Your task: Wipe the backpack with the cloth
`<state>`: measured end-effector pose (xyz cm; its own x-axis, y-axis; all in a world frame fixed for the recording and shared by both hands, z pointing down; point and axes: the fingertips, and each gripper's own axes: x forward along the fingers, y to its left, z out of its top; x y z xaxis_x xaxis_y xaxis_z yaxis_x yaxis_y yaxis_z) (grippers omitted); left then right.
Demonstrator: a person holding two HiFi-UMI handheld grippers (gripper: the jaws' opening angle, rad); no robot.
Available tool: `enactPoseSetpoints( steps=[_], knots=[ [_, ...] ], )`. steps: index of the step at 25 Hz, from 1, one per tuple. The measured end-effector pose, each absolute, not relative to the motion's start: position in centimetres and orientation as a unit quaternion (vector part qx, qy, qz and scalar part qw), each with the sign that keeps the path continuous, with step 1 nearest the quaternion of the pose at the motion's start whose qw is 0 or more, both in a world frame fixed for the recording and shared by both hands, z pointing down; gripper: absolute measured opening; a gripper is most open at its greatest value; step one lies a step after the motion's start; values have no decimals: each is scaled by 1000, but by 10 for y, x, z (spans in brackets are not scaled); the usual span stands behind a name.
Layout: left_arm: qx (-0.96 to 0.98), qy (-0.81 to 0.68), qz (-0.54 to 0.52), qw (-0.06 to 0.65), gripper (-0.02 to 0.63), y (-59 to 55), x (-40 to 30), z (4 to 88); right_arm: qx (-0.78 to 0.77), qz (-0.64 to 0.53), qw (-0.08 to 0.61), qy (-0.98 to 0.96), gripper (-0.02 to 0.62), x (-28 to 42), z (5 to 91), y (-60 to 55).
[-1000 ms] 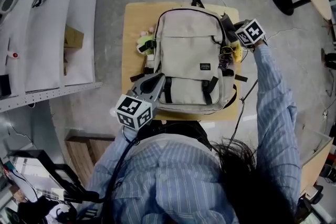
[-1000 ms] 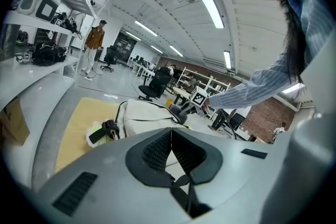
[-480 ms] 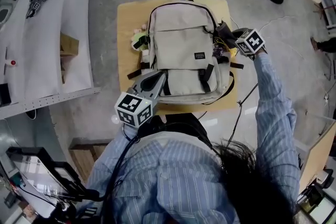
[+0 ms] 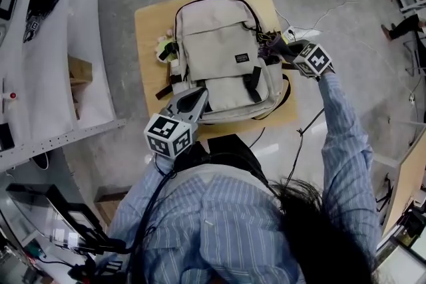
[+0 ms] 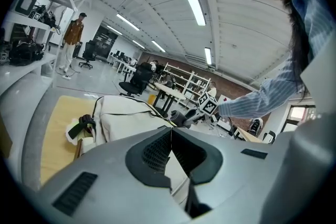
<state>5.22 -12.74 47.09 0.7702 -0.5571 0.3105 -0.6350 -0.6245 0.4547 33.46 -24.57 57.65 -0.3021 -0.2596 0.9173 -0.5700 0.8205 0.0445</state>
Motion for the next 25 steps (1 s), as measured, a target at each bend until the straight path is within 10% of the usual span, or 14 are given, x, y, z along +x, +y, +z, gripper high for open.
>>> enactPoseSetpoints(
  steps=[25],
  knots=[
    [916, -283, 55, 277, 5, -62, 23, 470, 330, 229, 501, -766, 94, 329, 589, -40]
  ],
)
